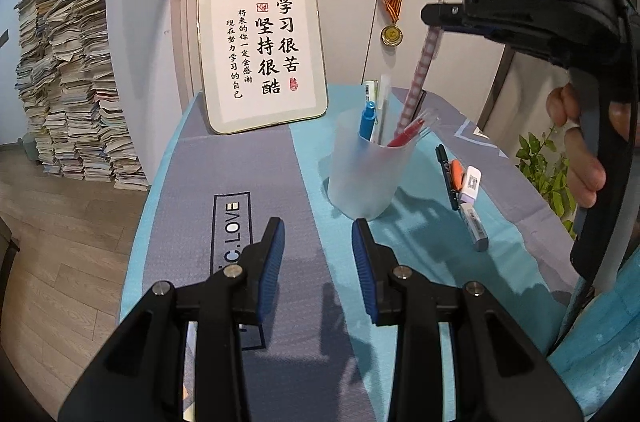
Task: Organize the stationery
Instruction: 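Lower the pink checkered pen into the frosted cup and open the right gripper, then grasp the black marker with the left gripper while the right reaches for the orange highlighter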
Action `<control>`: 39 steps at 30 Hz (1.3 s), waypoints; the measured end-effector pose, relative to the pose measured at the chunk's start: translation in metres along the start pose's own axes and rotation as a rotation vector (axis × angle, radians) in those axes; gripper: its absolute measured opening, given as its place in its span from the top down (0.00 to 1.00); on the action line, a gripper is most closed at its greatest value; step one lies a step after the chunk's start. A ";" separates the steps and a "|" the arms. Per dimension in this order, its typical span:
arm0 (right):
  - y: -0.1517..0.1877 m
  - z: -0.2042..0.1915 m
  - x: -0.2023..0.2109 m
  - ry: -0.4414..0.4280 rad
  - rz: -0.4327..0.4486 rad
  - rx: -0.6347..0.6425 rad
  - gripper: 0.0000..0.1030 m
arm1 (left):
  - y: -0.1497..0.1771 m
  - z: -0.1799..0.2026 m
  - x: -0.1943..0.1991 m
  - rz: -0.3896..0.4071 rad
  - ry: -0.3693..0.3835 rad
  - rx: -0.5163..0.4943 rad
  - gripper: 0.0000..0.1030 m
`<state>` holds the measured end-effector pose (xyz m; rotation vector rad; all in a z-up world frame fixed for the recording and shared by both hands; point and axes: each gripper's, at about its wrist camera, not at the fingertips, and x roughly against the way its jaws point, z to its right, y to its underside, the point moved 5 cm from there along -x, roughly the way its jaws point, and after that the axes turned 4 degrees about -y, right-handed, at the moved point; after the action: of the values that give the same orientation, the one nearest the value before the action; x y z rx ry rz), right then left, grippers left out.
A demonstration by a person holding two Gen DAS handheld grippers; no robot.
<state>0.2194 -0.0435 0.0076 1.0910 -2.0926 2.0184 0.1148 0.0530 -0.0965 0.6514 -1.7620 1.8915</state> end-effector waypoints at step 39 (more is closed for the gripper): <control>0.045 0.034 0.019 -0.003 -0.126 -0.082 0.89 | 0.006 0.029 -0.002 -0.021 0.011 -0.059 0.66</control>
<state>0.1974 -0.0862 -0.0277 1.1807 -2.0315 1.8593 0.1134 0.0237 -0.1006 0.6344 -1.7901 1.8188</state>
